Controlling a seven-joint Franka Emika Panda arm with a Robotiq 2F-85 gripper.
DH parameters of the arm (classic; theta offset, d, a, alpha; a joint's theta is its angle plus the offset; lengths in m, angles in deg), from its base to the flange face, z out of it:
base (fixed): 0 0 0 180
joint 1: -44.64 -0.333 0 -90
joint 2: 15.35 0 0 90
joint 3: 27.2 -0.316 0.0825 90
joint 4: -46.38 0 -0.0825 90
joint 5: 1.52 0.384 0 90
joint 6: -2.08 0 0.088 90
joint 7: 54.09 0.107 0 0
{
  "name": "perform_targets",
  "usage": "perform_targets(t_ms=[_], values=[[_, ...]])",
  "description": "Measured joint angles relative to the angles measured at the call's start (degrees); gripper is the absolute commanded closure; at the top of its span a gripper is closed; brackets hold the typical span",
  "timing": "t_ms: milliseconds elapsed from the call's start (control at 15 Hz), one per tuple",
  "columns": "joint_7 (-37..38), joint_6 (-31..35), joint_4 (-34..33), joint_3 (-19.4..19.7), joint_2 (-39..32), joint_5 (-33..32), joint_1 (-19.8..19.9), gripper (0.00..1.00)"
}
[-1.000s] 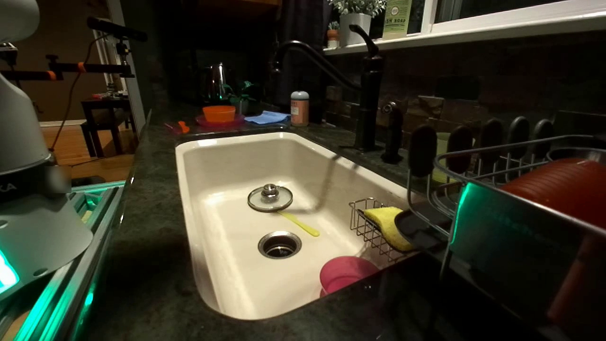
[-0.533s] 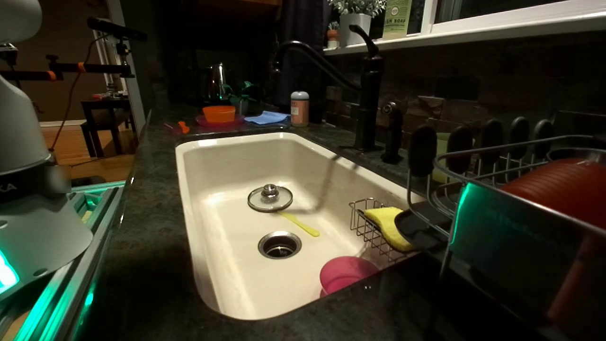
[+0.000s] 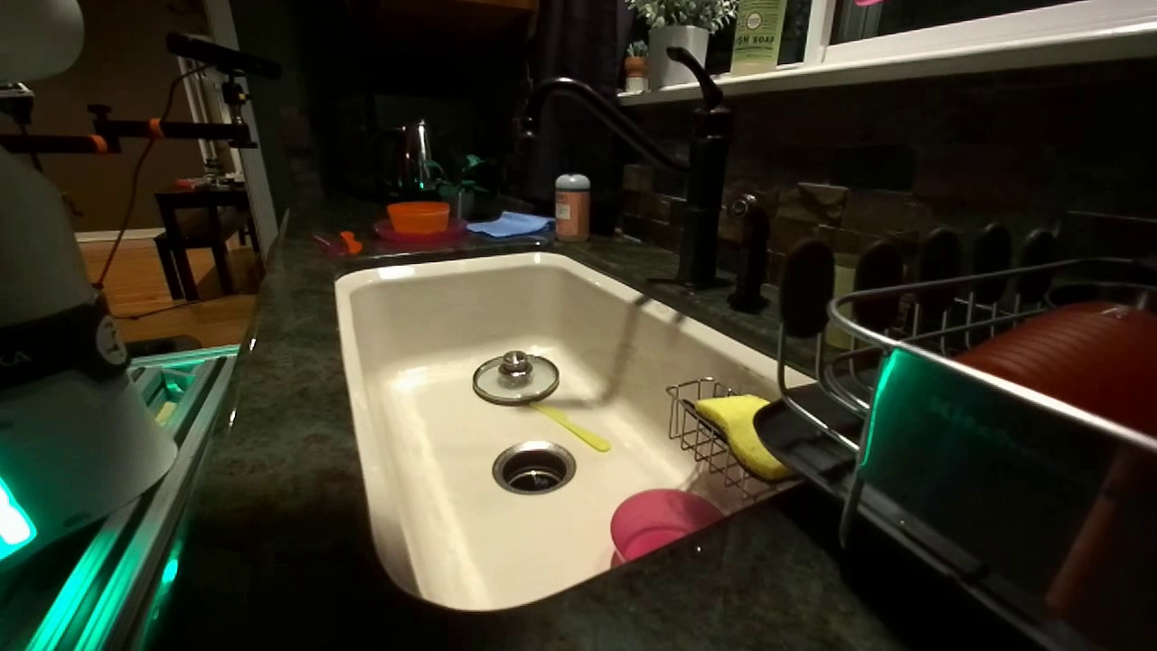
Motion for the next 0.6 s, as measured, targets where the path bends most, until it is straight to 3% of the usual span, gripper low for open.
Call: perform_targets(t_ms=[600], values=[[14.0,0.0,-11.4,-1.7,-10.4,8.4,1.4,0.98]])
